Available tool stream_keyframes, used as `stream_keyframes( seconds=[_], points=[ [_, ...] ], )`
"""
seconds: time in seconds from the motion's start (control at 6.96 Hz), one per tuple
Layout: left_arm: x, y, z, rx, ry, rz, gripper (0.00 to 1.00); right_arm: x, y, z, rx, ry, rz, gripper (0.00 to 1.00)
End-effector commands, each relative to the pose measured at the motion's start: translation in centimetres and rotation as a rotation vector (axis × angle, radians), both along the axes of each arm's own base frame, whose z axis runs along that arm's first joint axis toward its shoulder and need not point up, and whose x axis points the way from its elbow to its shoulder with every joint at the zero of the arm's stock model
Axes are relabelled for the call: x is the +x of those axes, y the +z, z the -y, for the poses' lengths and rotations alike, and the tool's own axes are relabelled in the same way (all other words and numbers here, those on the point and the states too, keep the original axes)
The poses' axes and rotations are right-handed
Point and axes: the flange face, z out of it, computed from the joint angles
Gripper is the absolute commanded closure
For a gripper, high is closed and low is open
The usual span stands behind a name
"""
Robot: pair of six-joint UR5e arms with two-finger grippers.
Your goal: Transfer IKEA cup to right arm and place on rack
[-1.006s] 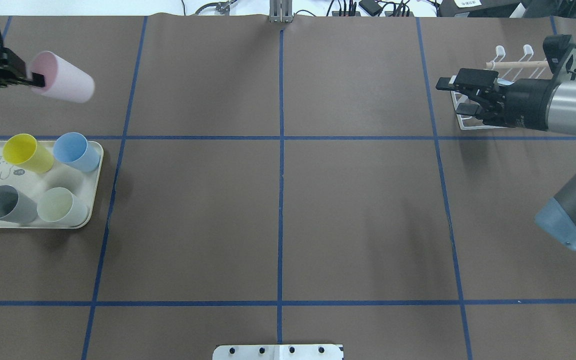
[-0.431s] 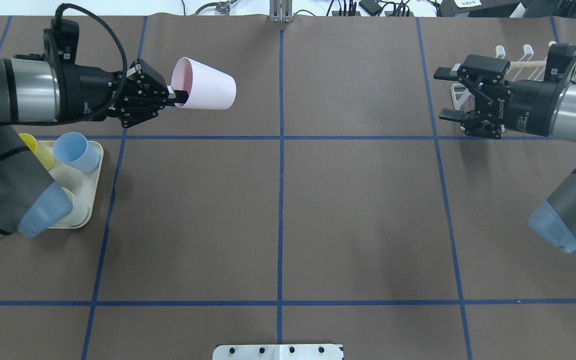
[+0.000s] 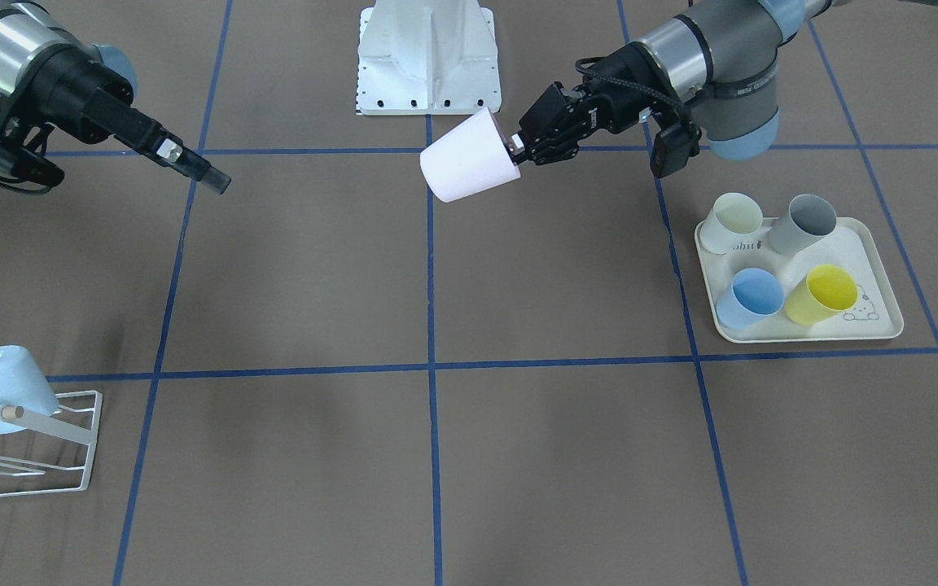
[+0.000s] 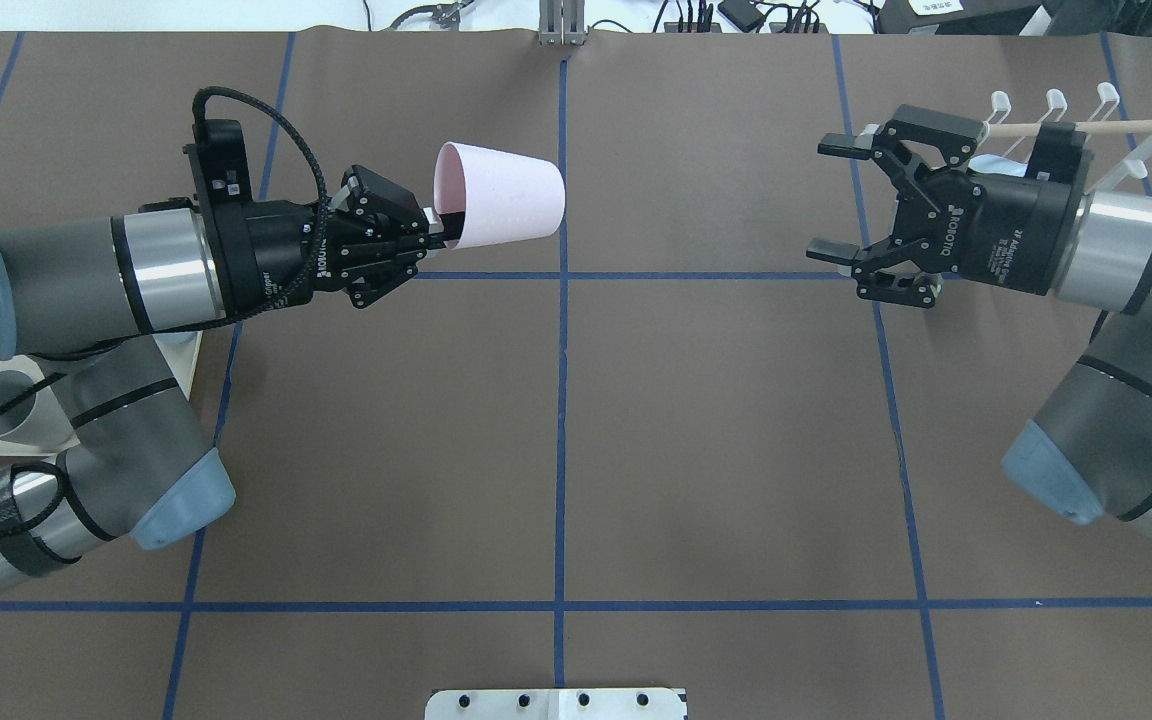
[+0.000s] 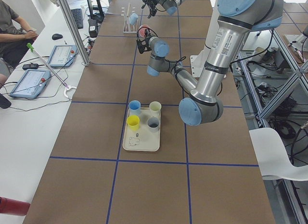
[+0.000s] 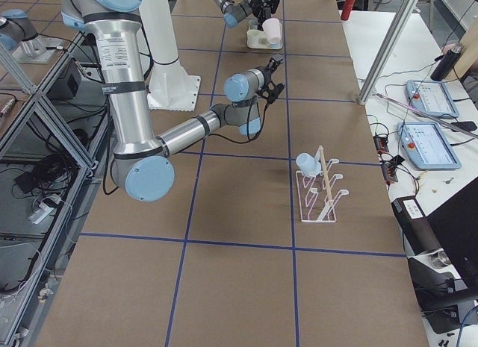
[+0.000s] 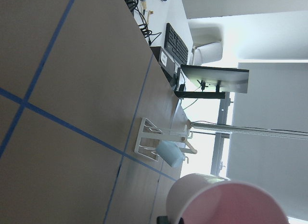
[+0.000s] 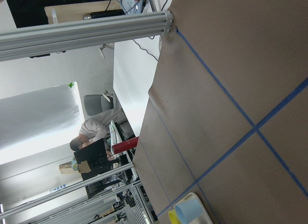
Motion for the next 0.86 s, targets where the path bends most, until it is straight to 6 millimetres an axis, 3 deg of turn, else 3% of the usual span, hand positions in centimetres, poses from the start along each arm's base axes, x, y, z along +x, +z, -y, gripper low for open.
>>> stream_keyframes(
  seconds=[0.0,0.29,0.72],
  points=[
    [2.2,0.2,-1.1,-0.008,0.057,-0.094,1.0,-4.3,-4.1,-1.7,0.011,-0.019,0.096,0.01],
    [4.8,-1.9,-1.6,-0.013,0.051,-0.144,1.0,-5.8,-5.0,-2.7,0.008,-0.028,0.12,0.01],
    [6.4,-4.4,-1.8,0.003,0.069,-0.17,1.0,-7.1,-5.7,-3.2,-0.002,-0.025,0.133,0.01]
  ],
)
